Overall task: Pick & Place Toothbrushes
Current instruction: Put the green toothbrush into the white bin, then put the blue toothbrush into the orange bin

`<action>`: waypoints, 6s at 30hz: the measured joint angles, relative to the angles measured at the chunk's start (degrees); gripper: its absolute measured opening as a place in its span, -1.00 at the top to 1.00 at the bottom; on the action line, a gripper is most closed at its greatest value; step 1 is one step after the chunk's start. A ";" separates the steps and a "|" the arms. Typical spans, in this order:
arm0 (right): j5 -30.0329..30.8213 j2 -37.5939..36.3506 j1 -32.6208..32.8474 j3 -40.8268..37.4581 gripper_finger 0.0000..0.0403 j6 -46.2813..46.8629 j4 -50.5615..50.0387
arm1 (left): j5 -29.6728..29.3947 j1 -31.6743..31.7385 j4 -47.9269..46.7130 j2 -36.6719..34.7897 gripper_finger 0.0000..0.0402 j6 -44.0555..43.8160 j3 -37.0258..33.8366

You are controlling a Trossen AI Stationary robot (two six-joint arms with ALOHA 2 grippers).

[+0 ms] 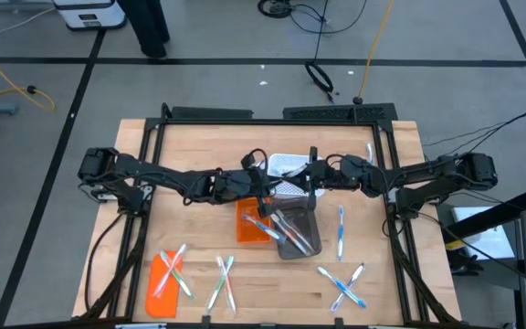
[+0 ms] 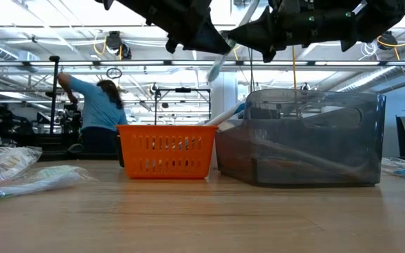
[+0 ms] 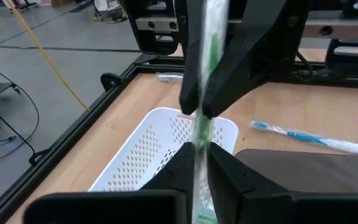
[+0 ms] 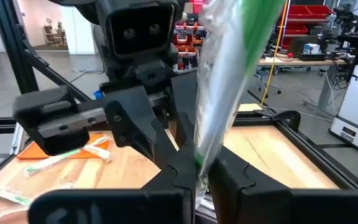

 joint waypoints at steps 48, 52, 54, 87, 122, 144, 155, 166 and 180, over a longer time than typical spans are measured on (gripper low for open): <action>4.55 2.03 -9.43 -13.68 0.93 10.99 9.58 | -2.89 -0.48 -15.29 -0.02 0.32 -3.18 0.01; 4.36 2.03 -9.37 -13.70 0.89 10.93 9.27 | -2.90 -0.48 -15.27 -0.02 0.32 -3.16 0.00; 4.35 2.03 -9.36 -13.70 0.81 10.74 9.24 | -2.88 -0.48 -15.25 -0.02 0.32 -3.16 0.00; 15.53 -17.68 -10.26 -12.94 0.25 7.98 -21.25 | -2.88 -0.48 -15.23 -0.04 0.32 -3.17 0.00; 24.09 -16.14 -31.72 -11.37 0.26 28.98 -66.42 | -2.82 -0.48 -14.80 -0.04 0.32 -3.20 0.00; 25.52 -14.93 -40.09 -11.39 0.26 26.40 -72.51 | -2.83 -0.48 -14.81 -0.04 0.32 -3.18 0.00; 23.90 -15.04 -40.23 -17.10 0.26 26.61 -66.40 | -2.82 -0.48 -14.83 -0.04 0.32 -3.17 0.00; 23.79 -15.02 -40.23 -18.08 0.76 25.77 -64.95 | -2.82 -0.48 -14.83 -0.04 0.32 -3.16 0.01; 16.93 -17.56 -38.18 -14.94 0.95 19.67 -58.76 | -2.84 -0.45 -14.62 -0.04 0.32 -3.18 0.00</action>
